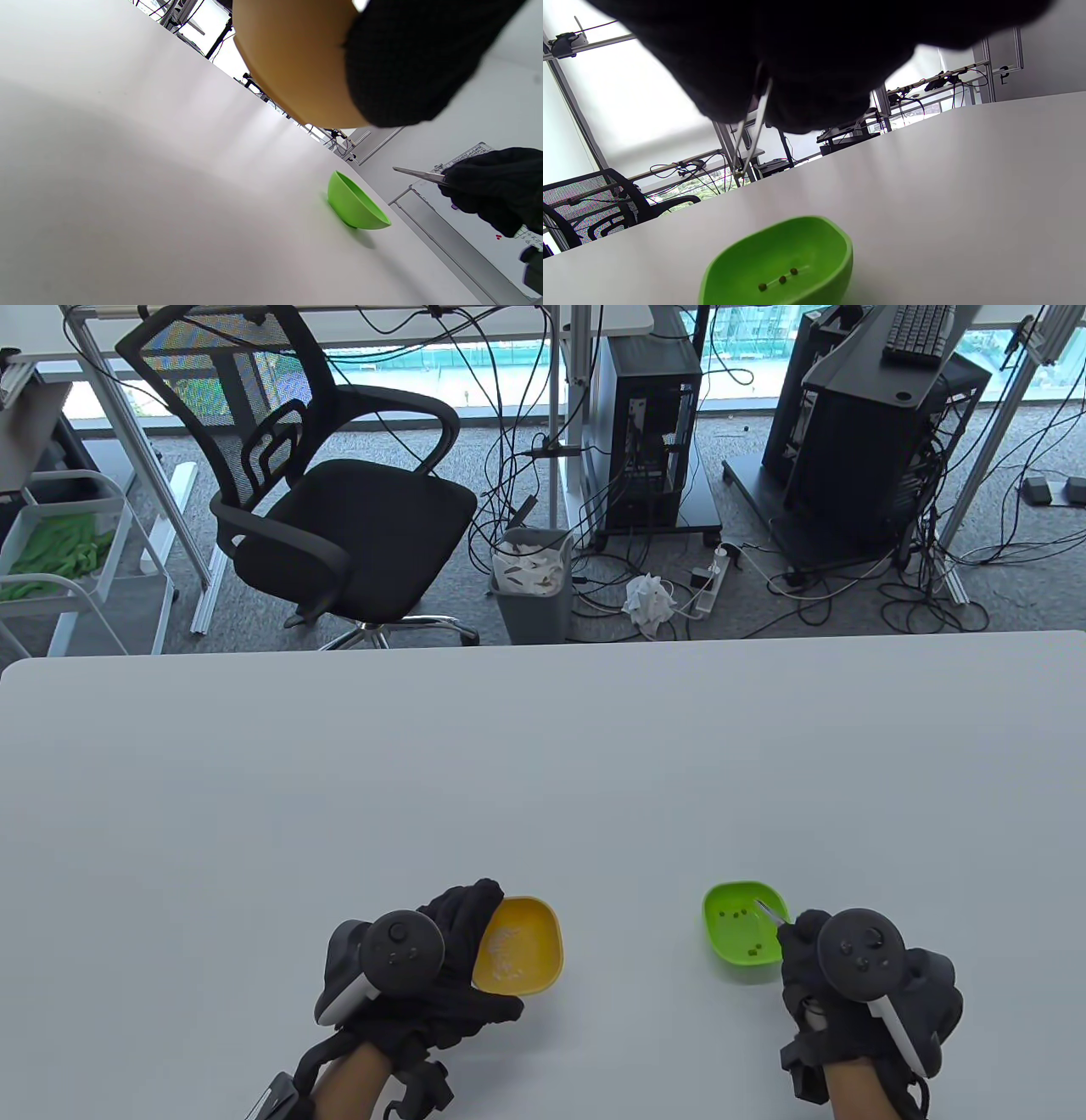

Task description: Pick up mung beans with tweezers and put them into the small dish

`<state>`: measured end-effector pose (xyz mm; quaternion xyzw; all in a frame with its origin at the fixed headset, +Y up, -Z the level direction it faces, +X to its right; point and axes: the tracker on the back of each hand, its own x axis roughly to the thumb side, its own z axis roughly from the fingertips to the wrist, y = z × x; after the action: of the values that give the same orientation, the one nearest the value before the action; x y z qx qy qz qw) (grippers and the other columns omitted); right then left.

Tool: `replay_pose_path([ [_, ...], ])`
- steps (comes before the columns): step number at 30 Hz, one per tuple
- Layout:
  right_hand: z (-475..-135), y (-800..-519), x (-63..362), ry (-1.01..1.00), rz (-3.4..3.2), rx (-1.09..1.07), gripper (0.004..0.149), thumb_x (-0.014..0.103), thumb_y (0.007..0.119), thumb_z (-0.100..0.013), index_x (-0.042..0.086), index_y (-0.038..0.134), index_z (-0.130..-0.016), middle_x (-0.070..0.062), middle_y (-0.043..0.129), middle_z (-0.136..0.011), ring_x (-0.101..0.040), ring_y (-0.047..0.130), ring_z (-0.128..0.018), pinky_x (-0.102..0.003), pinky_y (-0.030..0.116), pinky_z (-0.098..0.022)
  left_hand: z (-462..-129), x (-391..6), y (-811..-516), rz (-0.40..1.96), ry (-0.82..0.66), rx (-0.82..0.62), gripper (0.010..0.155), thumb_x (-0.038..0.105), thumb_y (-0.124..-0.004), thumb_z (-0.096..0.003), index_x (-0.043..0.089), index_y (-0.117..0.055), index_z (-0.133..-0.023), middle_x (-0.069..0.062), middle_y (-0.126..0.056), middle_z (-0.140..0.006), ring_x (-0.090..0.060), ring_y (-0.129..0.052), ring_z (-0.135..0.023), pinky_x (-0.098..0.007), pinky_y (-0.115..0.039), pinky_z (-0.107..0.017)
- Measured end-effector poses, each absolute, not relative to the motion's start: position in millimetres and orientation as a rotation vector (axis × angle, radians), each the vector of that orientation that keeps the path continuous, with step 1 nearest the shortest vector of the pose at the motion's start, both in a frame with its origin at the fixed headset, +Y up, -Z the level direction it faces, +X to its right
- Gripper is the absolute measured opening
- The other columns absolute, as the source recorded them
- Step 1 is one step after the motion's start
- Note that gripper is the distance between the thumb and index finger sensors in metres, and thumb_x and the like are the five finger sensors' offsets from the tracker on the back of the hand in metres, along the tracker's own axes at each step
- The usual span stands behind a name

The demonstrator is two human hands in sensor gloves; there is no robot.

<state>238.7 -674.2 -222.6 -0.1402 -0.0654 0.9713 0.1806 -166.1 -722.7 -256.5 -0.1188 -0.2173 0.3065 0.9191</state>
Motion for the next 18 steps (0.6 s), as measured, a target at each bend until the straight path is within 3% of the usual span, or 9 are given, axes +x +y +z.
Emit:
replay_pose_path([
  [18,-223.3,-685.8,241.8,-0.151,2.715,-0.398,0.035,0.031,0.088,-0.047,0.004,0.097,-0.068,-0.017,0.098,-0.051,-0.011,0.092,-0.024,-0.031,0.085,-0.017,-256.3,-166.3,-722.5,0.63,-0.444,-0.245,0.118,0.057,-0.097,-0.0353,0.016,-0.02,-0.115,-0.011,-0.03,-0.12,-0.044,-0.031,-0.115,-0.069,-0.026,-0.078],
])
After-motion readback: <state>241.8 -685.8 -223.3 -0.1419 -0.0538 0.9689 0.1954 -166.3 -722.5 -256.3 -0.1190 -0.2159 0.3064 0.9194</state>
